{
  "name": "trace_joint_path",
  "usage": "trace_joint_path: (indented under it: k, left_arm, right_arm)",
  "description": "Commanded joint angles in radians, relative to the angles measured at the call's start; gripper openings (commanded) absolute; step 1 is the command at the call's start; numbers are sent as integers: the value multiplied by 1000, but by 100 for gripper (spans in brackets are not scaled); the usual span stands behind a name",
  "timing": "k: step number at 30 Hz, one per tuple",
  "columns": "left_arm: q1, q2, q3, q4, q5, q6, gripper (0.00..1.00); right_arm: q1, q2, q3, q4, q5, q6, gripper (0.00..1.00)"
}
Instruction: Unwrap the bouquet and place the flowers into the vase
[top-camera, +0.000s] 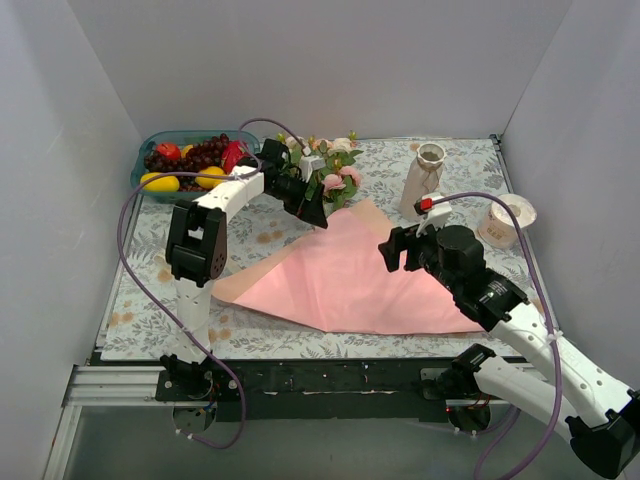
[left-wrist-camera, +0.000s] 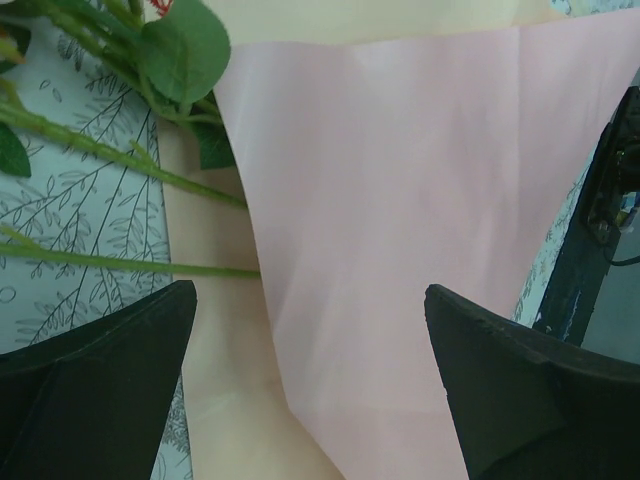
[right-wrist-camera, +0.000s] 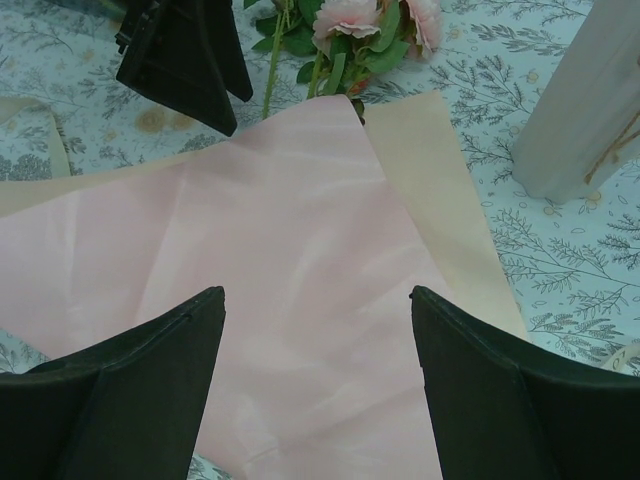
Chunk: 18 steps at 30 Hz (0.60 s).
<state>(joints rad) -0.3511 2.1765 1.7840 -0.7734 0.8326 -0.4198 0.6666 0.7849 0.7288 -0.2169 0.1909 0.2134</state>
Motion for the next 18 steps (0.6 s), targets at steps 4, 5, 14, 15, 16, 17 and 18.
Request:
trace_joint_path:
  k: [4, 5, 14, 15, 16, 17, 18]
  left_arm:
    - [-51, -8, 18, 46, 31, 9, 98]
    - [-52, -3, 20, 46, 34, 9, 98]
    - [-58, 12, 14, 77, -33, 29, 96]
    - [-60, 12, 6, 75, -44, 32, 95]
    - [-63, 11, 0, 77, -50, 41, 94]
    - [-68, 11, -14, 79, -55, 44, 90]
    - [-71, 11, -17, 72, -52, 50, 78]
  right_arm:
    - [-5, -30, 3, -13, 12, 20, 82]
    - [-5, -35, 3, -13, 10, 20, 82]
    - [-5, -55, 9, -29, 5, 21, 82]
    - [-5, -56, 9, -29, 4, 21, 82]
    - [-5, -55, 9, -29, 4, 23, 82]
    - [-5, -56, 11, -29, 4, 23, 82]
    - [-7, -56, 11, -29, 2, 21, 81]
